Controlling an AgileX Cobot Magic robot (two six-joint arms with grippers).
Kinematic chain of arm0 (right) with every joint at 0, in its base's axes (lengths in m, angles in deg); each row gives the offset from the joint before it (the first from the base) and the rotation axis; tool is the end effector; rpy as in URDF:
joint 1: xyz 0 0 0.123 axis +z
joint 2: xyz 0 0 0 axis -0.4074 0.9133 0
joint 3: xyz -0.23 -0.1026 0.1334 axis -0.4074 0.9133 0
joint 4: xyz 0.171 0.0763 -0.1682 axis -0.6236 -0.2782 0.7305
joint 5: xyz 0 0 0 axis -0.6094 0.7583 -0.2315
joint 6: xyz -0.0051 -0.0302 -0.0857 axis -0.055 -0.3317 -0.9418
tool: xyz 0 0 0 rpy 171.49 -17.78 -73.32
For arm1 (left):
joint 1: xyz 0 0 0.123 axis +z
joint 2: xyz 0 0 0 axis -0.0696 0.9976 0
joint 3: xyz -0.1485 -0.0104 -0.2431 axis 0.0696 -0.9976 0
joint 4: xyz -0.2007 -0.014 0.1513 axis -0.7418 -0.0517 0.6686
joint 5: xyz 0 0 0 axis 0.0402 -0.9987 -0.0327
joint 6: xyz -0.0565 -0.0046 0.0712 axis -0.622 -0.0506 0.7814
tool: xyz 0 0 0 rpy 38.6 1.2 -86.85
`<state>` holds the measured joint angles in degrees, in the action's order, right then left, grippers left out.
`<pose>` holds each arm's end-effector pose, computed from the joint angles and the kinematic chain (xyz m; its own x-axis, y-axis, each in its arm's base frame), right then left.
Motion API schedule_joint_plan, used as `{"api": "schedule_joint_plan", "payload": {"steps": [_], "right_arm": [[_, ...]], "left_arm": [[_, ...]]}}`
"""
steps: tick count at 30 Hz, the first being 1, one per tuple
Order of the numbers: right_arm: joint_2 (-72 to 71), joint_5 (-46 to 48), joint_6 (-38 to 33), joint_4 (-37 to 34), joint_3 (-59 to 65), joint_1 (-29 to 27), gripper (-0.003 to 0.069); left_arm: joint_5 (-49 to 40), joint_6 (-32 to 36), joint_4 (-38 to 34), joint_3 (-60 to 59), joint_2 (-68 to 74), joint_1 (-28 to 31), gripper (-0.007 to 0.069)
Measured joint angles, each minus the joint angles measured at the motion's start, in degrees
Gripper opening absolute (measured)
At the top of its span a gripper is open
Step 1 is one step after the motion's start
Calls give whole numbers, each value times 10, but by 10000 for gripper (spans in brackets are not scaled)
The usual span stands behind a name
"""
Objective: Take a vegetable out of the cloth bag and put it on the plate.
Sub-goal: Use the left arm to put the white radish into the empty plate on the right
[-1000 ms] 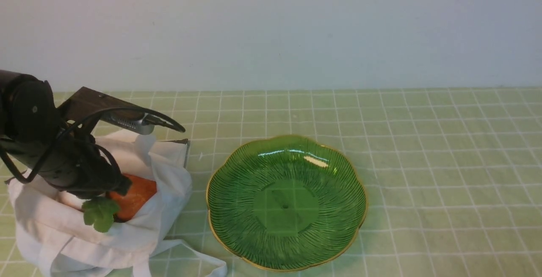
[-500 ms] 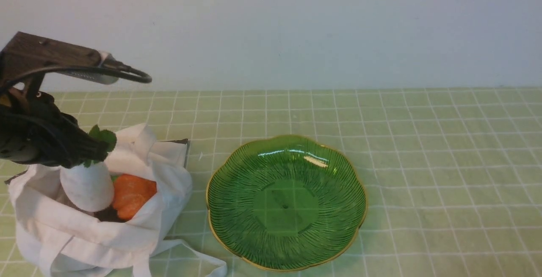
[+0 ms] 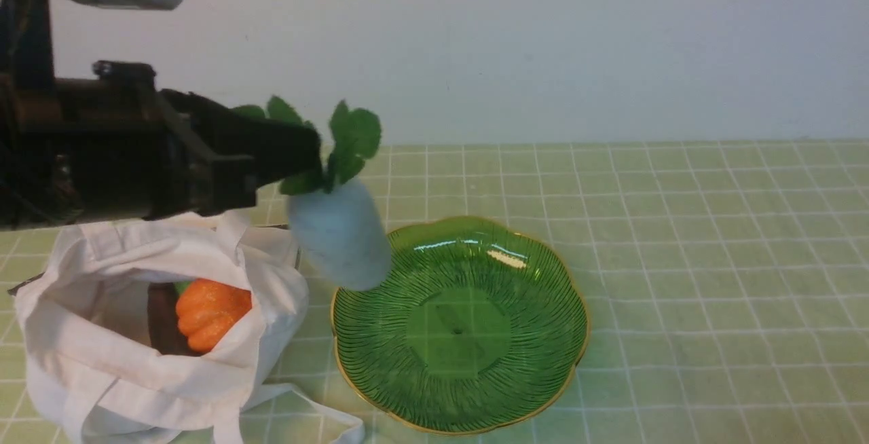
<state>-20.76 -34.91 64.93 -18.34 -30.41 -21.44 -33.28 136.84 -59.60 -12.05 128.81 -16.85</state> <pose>0.0528 0.0016 0.1727 -0.2830 -0.0952 -0.9544 -0.0601 0.9949 -0.0814 0.2030 -0.1024 0.3688 -0.5048 0.0248 -0.8629 0.6512 0.6672 -0.3617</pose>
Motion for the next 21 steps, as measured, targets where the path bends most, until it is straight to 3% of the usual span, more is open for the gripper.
{"api": "schedule_joint_plan", "payload": {"steps": [6,11,14,19,20,21], "right_arm": [[0,0,0,0,0,0,-15],[0,0,0,0,0,0,-15],[0,0,0,0,0,0,-15],[0,0,0,0,0,0,-15],[0,0,0,0,0,0,-15],[0,0,0,0,0,0,-15]], "left_arm": [[71,61,-77,1,132,-65,-5],[123,100,-122,1,213,-74,7],[160,147,-165,1,262,-75,56],[177,210,-223,1,304,-77,258],[177,211,-224,1,304,-77,268],[177,221,-233,1,305,-78,358]]}}
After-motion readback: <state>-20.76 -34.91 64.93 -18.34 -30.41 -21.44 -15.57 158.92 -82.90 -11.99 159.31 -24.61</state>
